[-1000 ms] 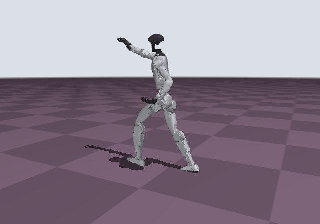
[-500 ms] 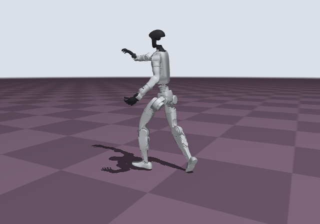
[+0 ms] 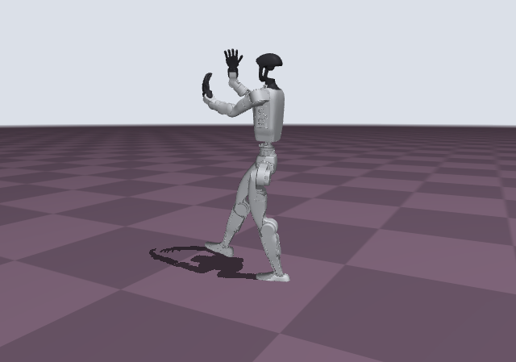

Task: Kungfu

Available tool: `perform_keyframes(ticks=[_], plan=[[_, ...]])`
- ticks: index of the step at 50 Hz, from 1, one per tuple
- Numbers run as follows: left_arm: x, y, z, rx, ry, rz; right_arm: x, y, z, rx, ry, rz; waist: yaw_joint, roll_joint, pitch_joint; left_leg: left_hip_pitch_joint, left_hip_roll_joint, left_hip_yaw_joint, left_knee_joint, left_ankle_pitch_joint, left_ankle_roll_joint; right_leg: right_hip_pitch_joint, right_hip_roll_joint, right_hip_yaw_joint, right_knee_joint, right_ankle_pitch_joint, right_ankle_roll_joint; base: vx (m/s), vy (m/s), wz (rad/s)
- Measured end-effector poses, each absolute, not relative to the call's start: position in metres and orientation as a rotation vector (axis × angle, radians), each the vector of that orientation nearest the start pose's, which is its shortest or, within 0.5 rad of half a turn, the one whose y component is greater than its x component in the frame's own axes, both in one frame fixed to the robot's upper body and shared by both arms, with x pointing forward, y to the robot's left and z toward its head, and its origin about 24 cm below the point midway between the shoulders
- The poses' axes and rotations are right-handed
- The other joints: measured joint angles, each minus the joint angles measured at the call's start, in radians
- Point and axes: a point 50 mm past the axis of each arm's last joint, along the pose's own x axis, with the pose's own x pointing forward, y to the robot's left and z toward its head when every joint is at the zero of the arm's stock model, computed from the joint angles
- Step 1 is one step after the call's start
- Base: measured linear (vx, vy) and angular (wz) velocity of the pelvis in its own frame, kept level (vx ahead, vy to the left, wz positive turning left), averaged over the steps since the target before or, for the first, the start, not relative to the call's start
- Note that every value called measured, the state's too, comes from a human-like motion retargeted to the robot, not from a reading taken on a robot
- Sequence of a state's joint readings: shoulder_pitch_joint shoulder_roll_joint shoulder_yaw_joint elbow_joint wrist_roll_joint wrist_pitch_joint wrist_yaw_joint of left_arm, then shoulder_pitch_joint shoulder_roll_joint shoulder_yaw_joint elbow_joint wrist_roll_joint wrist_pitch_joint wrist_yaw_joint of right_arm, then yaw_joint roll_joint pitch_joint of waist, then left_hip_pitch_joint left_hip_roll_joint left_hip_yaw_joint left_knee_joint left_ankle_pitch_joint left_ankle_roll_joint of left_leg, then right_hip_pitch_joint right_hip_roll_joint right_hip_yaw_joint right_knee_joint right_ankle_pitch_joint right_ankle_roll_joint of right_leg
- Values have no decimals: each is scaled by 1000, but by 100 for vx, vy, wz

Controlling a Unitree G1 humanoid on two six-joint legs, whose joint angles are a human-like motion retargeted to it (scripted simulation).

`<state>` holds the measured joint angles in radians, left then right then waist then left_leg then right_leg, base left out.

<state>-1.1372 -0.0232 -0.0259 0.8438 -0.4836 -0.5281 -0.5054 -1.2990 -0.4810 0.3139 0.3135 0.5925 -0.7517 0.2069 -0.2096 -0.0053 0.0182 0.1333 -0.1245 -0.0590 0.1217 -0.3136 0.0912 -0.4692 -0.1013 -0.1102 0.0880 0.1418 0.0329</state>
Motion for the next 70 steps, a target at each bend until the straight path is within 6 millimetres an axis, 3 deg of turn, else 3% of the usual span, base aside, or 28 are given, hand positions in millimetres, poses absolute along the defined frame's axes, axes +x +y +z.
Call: perform_keyframes(ticks=[3, 6, 10, 12, 13, 15, 16, 18, 20, 21, 24, 27, 29, 31, 33, 35, 36, 38, 40, 43, 45, 48, 50, 53, 57, 62, 66, 70], plan=[[349, 25, 316, -195, -1020, -775, 250, -75, 416, -18, -1628, 829, -31, 20, -21, 27, 15, -12, 12, -44, 4, -54, -22, -15, -1, -41, -68, 40, -64, 32], [328, 22, 349, -202, -1178, -786, 242, -67, 418, 62, -1602, 954, -43, 44, -53, 65, 39, -13, 24, -51, -20, -70, -38, -32, 32, -66, -131, 51, -59, 28], [312, 19, 365, -301, -1282, -786, 244, -74, 416, 131, -1558, 996, -54, 55, -87, 132, 76, -38, 61, 33, -89, 0, -48, -34, 100, -60, -147, 61, -76, 69], [314, 19, 360, -293, -1273, -766, 249, -78, 412, 155, -1547, 962, -61, 34, -116, 147, 77, -53, 115, 161, -129, 58, -83, -127, 73, 78, -113, 54, -79, 58], [318, 21, 352, -272, -1253, -748, 253, -80, 408, 170, -1537, 945, -44, 34, -151, 129, 82, -36, 155, 257, -146, 35, -58, -55, 96, 45, -124, 55, -100, -20], [329, 26, 330, -209, -1187, -696, 259, -87, 397, 190, -1522, 923, -15, 15, -153, 88, 104, 33, 311, 488, -171, 22, -22, 41, 173, -18, -121, 46, -89, -79], [336, 32, 319, -164, -1147, -660, 262, -87, 393, 199, -1511, 902, 4, -11, -114, 62, 118, 97, 429, 576, -165, 57, -24, 60, 193, -49, -126, 26, -69, -102], [354, 45, 291, -73, -1021, -597, 275, -90, 382, 229, -1457, 834, 16, -41, -56, -33, 189, 190, 687, 741, -84, 148, -37, 9, 218, -114, -145, 18, -66, -54], [376, 65, 239, 31, -771, -535, 293, -97, 362, 282, -1352, 766, 4, -64, -55, -155, 205, 200, 859, 668, -33, 213, -31, 7, 204, -143, -153, 39, -65, 3], [384, 76, 195, 82, -581, -513, 304, -106, 340, 293, -1276, 731, -9, -66, -89, -241, 201, 180, 926, 600, -27, 227, -23, -10, 193, -144, -151, 60, -62, 3], [371, 119, 73, 222, -78, -490, 327, -134, 268, 228, -1038, 619, 69, -92, -126, -461, 140, 195, 1015, 519, -92, 275, 4, 23, 153, -143, -157, 45, -53, -132], [323, 181, -17, 332, 325, -414, 335, -157, 192, 55, -755, 512, 156, -102, -68, -597, 118, 269, 923, 517, -169, 353, 36, 72, 118, -144, -168, 15, -34, -194], [269, 218, -69, 360, 587, -347, 330, -180, 127, -84, -492, 429, 199, -85, -38, -670, 109, 267, 773, 559, -222, 398, 71, 88, 102, -147, -177, 25, -31, -155], [202, 243, -111, 346, 840, -294, 309, -206, 57, -212, -184, 369, 232, -60, -18, -729, 126, 257, 585, 622, -249, 439, 115, 111, 85, -153, -189, 35, -30, -135], [127, 259, -141, 302, 1090, -273, 269, -231, -14, -326, 173, 367, 267, -34, -4, -771, 166, 257, 372, 703, -278, 479, 155, 134, 67, -158, -193, 39, -26, -142], [51, 262, -158, 227, 1326, -256, 208, -255, -72, -404, 562, 449, 324, -20, 20, -794, 211, 261, 162, 750, -293, 519, 183, 190, 63, -170, -199, 32, -16, -164], [18, 255, -163, 170, 1421, -252, 172, -266, -95, -422, 763, 484, 346, -20, 33, -813, 221, 242, 87, 711, -291, 540, 187, 213, 58, -176, -205, 31, -14, -138], [-45, 236, -165, 41, 1573, -244, 99, -279, -124, -411, 1098, 550, 371, -28, 62, -861, 226, 208, -28, 584, -271, 581, 183, 242, 50, -190, -216, 35, -18, -73], [-99, 217, -159, -88, 1688, -240, 35, -278, -137, -346, 1299, 591, 363, -46, 81, -919, 212, 218, -96, 455, -233, 609, 168, 239, 45, -206, -226, 27, -20, 6], [-157, 192, -143, -236, 1832, -283, -30, -258, -142, -180, 1400, 605, 340, -52, 78, -1010, 252, 332, -17, 445, -268, 597, 184, 210, 53, -223, -242, 15, -24, 36], [-176, 181, -134, -292, 1872, -360, -55, -239, -142, -56, 1405, 596, 337, -68, 83, -1069, 276, 322, 147, 457, -241, 571, 183, 203, 64, -229, -251, -2, -25, 12], [-182, 180, -127, -313, 1869, -555, -71, -215, -141, 106, 1379, 619, 348, -104, 88, -1148, 226, 248, 477, 552, -222, 540, 163, 220, 74, -241, -260, -5, -20, -14], [-180, 186, -122, -313, 1849, -736, -76, -204, -139, 189, 1368, 656, 339, -124, 72, -1170, 200, 259, 703, 512, -263, 514, 148, 223, 87, -252, -263, 4, -12, 3], [-170, 201, -116, -278, 1817, -991, -71, -198, -137, 256, 1332, 734, 296, -132, 33, -1174, 205, 299, 1057, 411, -253, 476, 145, 214, 105, -274, -274, 13, -10, 31], [-152, 216, -111, -203, 1751, -1181, -55, -198, -135, 250, 1271, 790, 189, -120, -46, -1143, 197, 304, 1460, 321, -224, 424, 162, 197, 103, -294, -274, 13, -10, 79], [-129, 240, -110, -56, 1755, -1320, -43, -202, -134, 122, 1227, 862, 75, -121, -128, -1022, 177, 301, 1691, 300, -203, 374, 152, 188, 82, -316, -261, 10, -15, 94], [-66, 295, -118, 423, 1774, -1207, -43, -207, -138, 30, 1299, 907, 26, -136, -148, -983, 126, 260, 1689, 302, -218, 337, 138, 153, 91, -343, -238, 5, -25, 73], [38, 326, -113, 723, 1568, -933, -63, -209, -144, -15, 1396, 793, 47, -164, -167, -975, 89, 249, 1546, 288, -224, 327, 116, 134, 84, -357, -204, 14, -20, 31]])
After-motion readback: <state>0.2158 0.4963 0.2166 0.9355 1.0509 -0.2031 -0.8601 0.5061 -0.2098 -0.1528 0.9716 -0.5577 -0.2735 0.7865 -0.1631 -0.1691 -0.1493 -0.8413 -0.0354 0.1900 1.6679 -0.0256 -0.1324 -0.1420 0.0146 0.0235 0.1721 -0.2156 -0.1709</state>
